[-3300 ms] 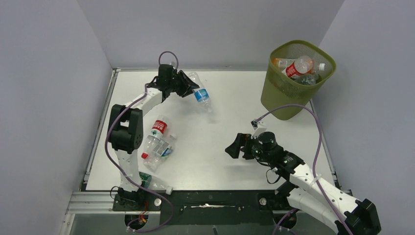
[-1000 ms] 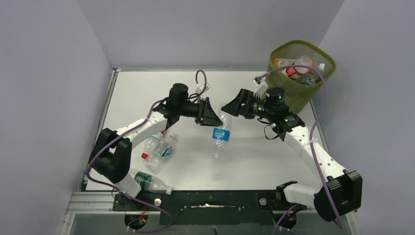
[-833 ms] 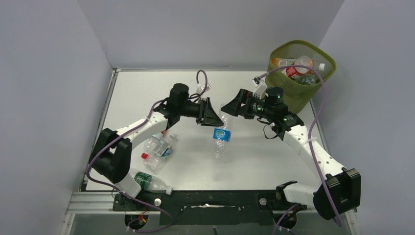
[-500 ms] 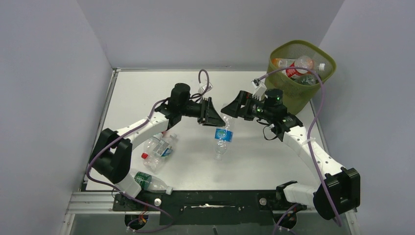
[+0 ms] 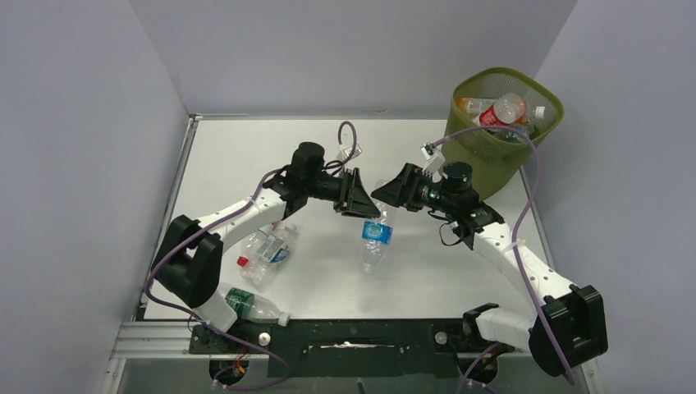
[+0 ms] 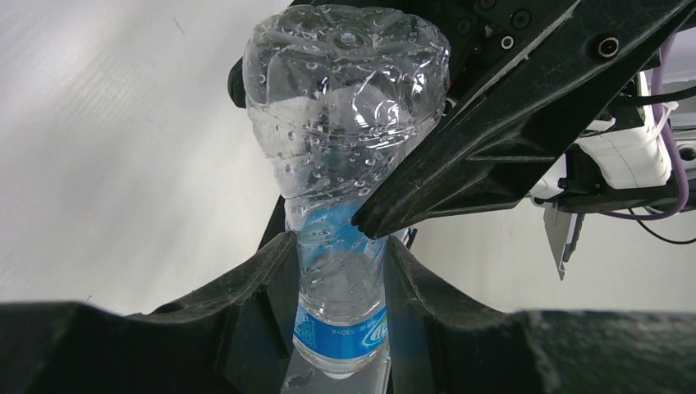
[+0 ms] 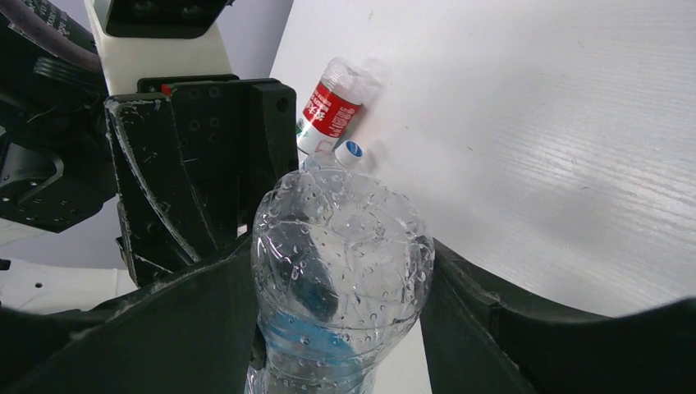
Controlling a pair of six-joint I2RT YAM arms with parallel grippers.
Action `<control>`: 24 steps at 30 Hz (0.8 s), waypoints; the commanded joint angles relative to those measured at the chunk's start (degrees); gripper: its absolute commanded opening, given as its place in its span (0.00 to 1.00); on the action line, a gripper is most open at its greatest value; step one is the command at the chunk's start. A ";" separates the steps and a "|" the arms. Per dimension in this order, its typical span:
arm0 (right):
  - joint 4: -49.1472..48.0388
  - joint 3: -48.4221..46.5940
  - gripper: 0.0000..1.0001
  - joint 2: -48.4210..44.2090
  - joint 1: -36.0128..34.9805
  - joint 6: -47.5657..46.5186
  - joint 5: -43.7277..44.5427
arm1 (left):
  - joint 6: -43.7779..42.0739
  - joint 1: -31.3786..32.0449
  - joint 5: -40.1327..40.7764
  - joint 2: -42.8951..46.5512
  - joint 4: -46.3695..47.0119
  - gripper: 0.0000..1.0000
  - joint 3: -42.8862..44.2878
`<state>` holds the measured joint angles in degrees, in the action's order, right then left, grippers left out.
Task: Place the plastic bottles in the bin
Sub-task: Pick up the plastic bottle at the center of the board.
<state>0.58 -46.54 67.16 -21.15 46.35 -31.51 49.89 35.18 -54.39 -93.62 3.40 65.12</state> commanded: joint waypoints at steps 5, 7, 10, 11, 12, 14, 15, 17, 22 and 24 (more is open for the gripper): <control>-3.84 4.61 0.49 -2.60 -2.26 1.18 1.26 | -0.85 0.39 -1.94 -0.14 3.10 0.38 1.72; -3.92 5.36 0.48 -3.04 -2.26 1.29 1.40 | -0.76 0.36 -1.98 -0.55 3.11 0.39 1.91; -3.76 6.38 0.48 -3.94 -2.28 1.29 1.85 | -0.81 0.40 -2.29 -0.98 3.03 0.46 2.17; -3.75 6.72 0.48 -4.33 -2.29 1.29 2.03 | -0.88 0.34 -2.30 -1.09 2.97 0.48 2.24; -3.66 7.10 0.48 -4.62 -2.25 1.29 2.22 | -1.00 0.33 -2.30 -1.27 2.89 0.50 2.28; -3.48 7.89 0.48 -5.28 -2.25 1.29 2.45 | -1.23 0.40 -2.22 -1.44 2.63 0.60 2.29; -3.39 8.33 0.48 -5.57 -2.19 1.36 2.57 | -1.32 0.39 -2.25 -1.57 2.54 0.61 2.29; -3.15 9.23 0.48 -6.35 -2.13 1.31 2.88 | -1.41 0.29 -2.30 -1.81 2.34 0.63 2.37; -2.16 10.71 0.48 -8.08 -1.70 1.08 3.63 | -3.70 0.24 -2.65 -2.47 -0.64 0.73 3.81; -1.85 11.01 0.48 -8.46 -1.42 0.88 3.73 | -4.99 0.10 -2.57 -2.73 -2.25 0.74 4.57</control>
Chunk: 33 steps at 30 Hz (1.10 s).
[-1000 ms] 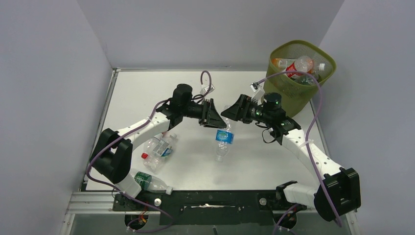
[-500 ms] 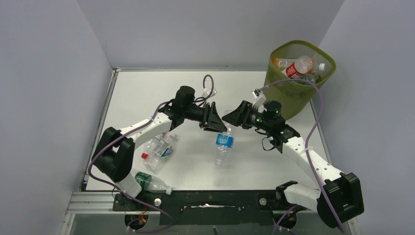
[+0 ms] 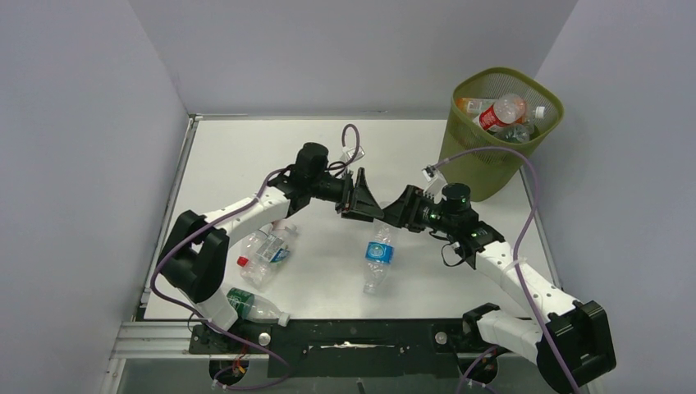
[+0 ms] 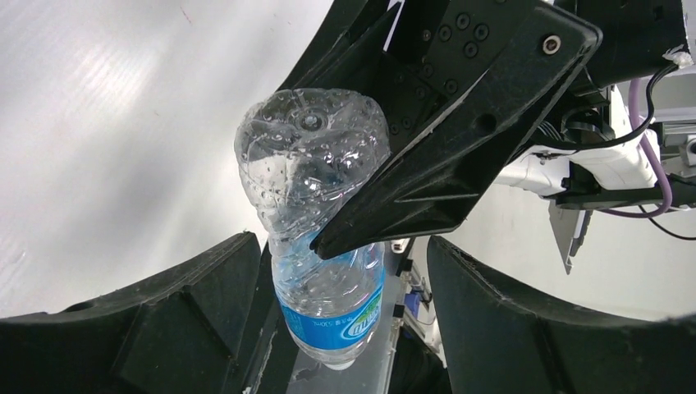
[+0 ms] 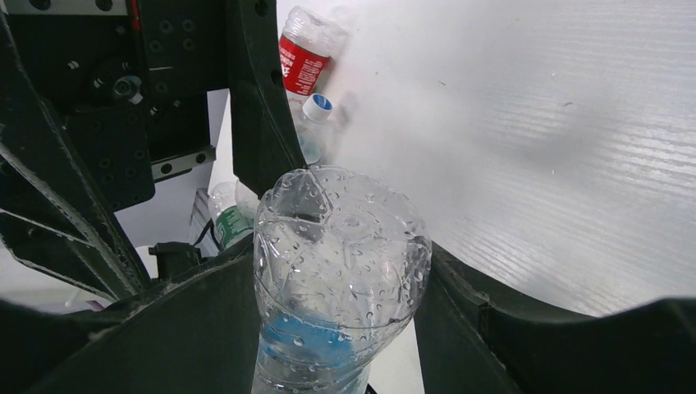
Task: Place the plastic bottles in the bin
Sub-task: Pick up the plastic bottle at the center of the board.
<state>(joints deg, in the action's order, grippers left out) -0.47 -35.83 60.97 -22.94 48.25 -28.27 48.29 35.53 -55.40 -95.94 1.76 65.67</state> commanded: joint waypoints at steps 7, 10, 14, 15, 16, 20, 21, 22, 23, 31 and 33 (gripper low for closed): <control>-0.10 1.00 0.48 -2.73 0.63 -1.66 0.85 | -4.54 -0.80 -1.81 -0.74 -1.85 0.77 4.94; -0.31 1.49 0.48 -2.83 0.80 -1.67 0.85 | -6.71 -1.16 -1.04 -0.49 -4.76 0.81 6.17; -0.77 1.91 0.48 -2.50 1.01 -1.66 0.59 | -9.65 -1.41 0.10 -0.63 -9.62 0.82 8.28; -0.84 1.91 0.48 -2.40 0.97 -1.71 0.52 | -10.30 -1.52 0.65 -0.64 -10.64 0.82 8.78; -0.91 1.91 0.48 -2.30 1.05 -1.75 0.46 | -10.99 -1.59 1.05 -0.65 -11.85 0.83 9.30; -1.01 1.74 0.48 -1.70 1.23 -2.00 0.12 | -12.14 -2.01 1.58 -0.58 -13.87 0.83 11.13; -1.07 1.73 0.48 -1.53 1.36 -2.02 0.02 | -12.12 -2.30 1.75 -0.57 -13.98 0.83 11.32; -1.10 1.66 0.48 -1.41 1.43 -2.10 -0.02 | -12.02 -2.51 1.70 -0.50 -13.93 0.83 11.47; -1.11 1.60 0.48 -1.24 1.48 -2.11 -0.10 | -11.81 -2.68 1.78 -0.43 -13.72 0.83 11.49; -1.35 1.56 0.48 -0.69 1.53 -2.19 -0.29 | -10.30 -4.76 1.41 0.76 -12.00 0.84 10.60; -1.50 1.56 0.48 -0.44 1.66 -2.15 -0.29 | -9.90 -5.46 1.10 1.42 -11.24 0.84 10.09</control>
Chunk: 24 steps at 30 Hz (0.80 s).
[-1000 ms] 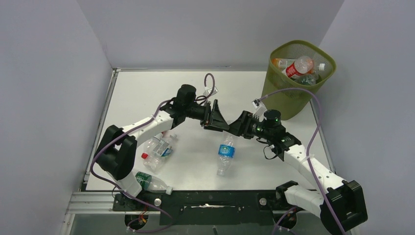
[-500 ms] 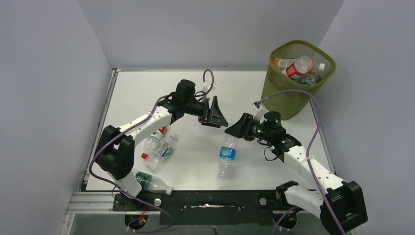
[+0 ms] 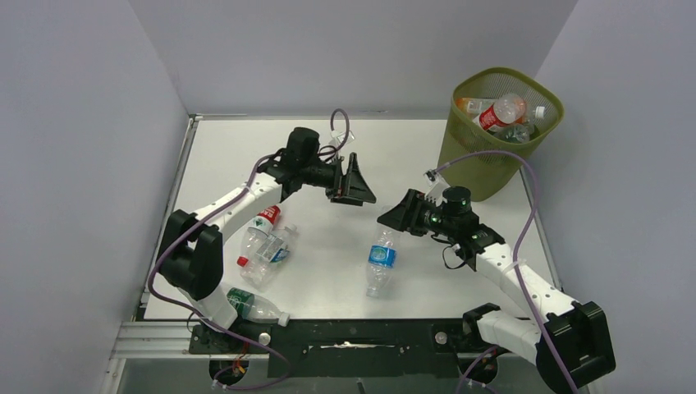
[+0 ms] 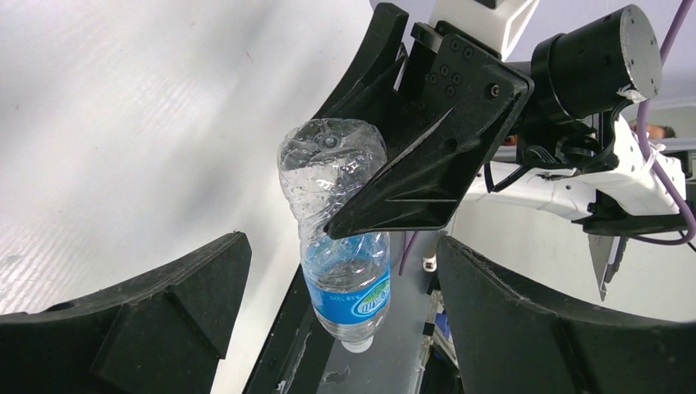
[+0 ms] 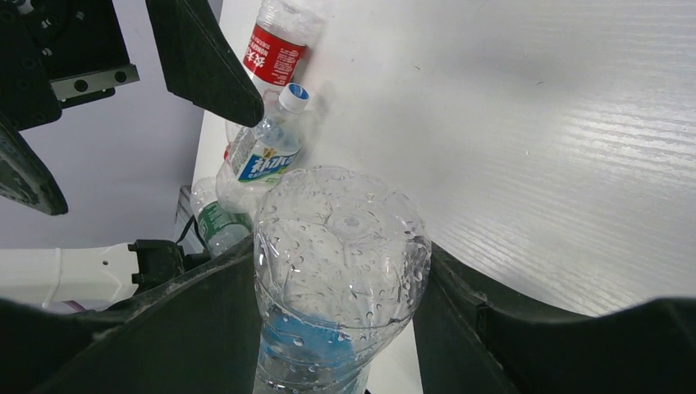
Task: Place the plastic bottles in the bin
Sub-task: Pick up the plastic bottle at the center of the board, then place the plastic bottle in the trash bin.
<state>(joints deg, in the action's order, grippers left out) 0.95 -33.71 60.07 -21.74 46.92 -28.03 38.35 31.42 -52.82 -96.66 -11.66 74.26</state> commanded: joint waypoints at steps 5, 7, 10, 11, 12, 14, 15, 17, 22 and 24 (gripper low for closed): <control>-3.39 -0.56 0.48 1.17 0.41 -0.64 -0.70 | 0.24 -3.35 -1.66 3.24 2.27 0.84 0.86; -3.56 -0.65 0.48 1.47 0.39 -0.58 -0.71 | 0.38 -4.12 -1.96 3.68 2.26 0.84 0.44; -3.83 -0.74 0.48 1.92 0.46 -0.44 -0.80 | 0.36 -5.14 -2.23 4.27 2.27 0.84 -0.09; -3.91 -0.74 0.48 1.98 0.35 -0.36 -0.80 | 0.37 -5.44 -2.35 4.35 2.27 0.84 -0.19; -4.00 -0.65 0.48 2.05 0.38 -0.29 -0.80 | 0.32 -5.74 -2.44 4.45 2.26 0.84 -0.31; -4.08 -0.65 0.48 2.32 0.38 -0.25 -0.80 | 0.37 -6.12 -2.59 4.65 2.26 0.84 -0.64; -4.21 -0.65 0.48 2.48 0.37 -0.16 -0.80 | 0.39 -6.25 -2.64 4.69 2.36 0.84 -0.80; -4.41 -0.65 0.48 2.72 0.45 -0.07 -0.73 | 0.31 -6.52 -2.68 4.79 2.34 0.84 -1.17; -4.61 -0.91 0.48 3.33 0.35 0.11 -0.80 | 0.41 -7.18 -2.90 5.03 2.63 0.85 -2.05; -4.63 -0.96 0.48 3.40 0.37 0.11 -0.80 | 0.35 -7.52 -2.98 5.23 2.61 0.85 -2.25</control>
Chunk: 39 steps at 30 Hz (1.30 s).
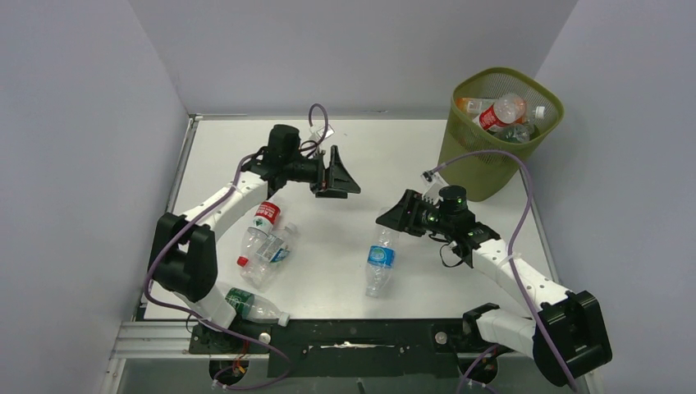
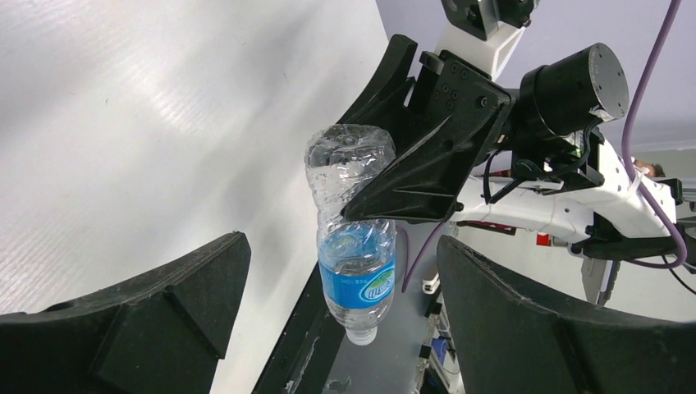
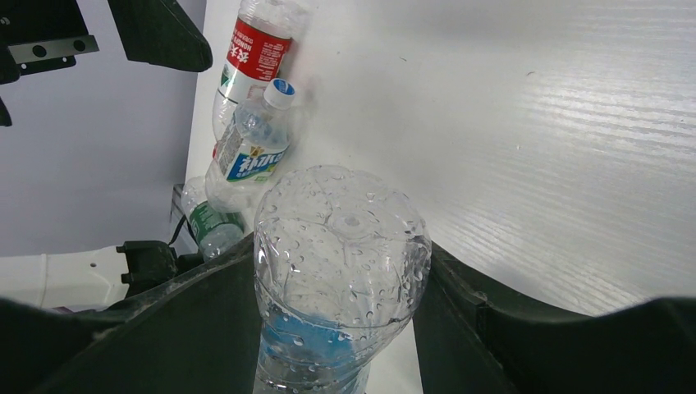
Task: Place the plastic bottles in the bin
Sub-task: Place the plastic bottle in the trash bin.
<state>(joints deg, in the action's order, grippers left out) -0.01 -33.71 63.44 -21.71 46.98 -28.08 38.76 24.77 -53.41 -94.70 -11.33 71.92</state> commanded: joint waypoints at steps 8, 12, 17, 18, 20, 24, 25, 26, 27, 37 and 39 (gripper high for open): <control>-1.78 -2.99 0.48 -0.09 0.35 -0.67 -0.29 | -0.38 -2.81 -2.83 4.15 2.28 0.85 -0.87; 5.24 -8.92 0.49 -0.42 0.49 -5.25 3.25 | -0.47 -3.39 -3.00 4.47 2.28 0.85 -1.32; 18.92 -24.00 0.50 1.55 1.09 -15.30 10.06 | -1.11 -4.18 -1.71 4.65 0.65 0.85 -2.26; 21.42 -27.26 0.50 1.98 1.49 -17.08 11.24 | -1.21 -4.21 -1.58 4.82 0.55 0.85 -2.63; 25.50 -32.98 0.51 2.46 2.49 -19.92 13.87 | -1.46 -4.27 -1.52 5.39 0.33 0.85 -3.27; 30.49 -44.53 0.52 3.19 6.34 -23.83 17.40 | -2.19 -4.79 -1.80 6.46 -0.56 0.85 -3.75; 31.08 -47.38 0.52 3.47 7.63 -24.37 17.86 | -2.28 -4.89 -1.89 6.72 -0.66 0.85 -3.86; 31.57 -50.37 0.52 3.72 8.68 -25.26 18.94 | -2.36 -4.99 -2.02 6.90 -0.68 0.85 -3.97; 31.89 -52.93 0.52 3.97 9.47 -26.31 21.84 | -2.42 -5.07 -2.05 7.10 -0.70 0.85 -4.12; 22.47 -64.52 0.56 2.14 12.73 -38.31 49.07 | -2.88 -5.67 -2.25 8.97 -2.41 0.85 -4.15; 18.51 -64.11 0.56 2.00 12.86 -40.66 53.71 | -3.16 -5.89 -2.27 9.40 -2.96 0.85 -3.97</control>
<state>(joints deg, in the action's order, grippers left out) 27.51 -97.25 66.28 -9.34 13.32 11.75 37.71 19.62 -53.84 -88.60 -13.67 66.87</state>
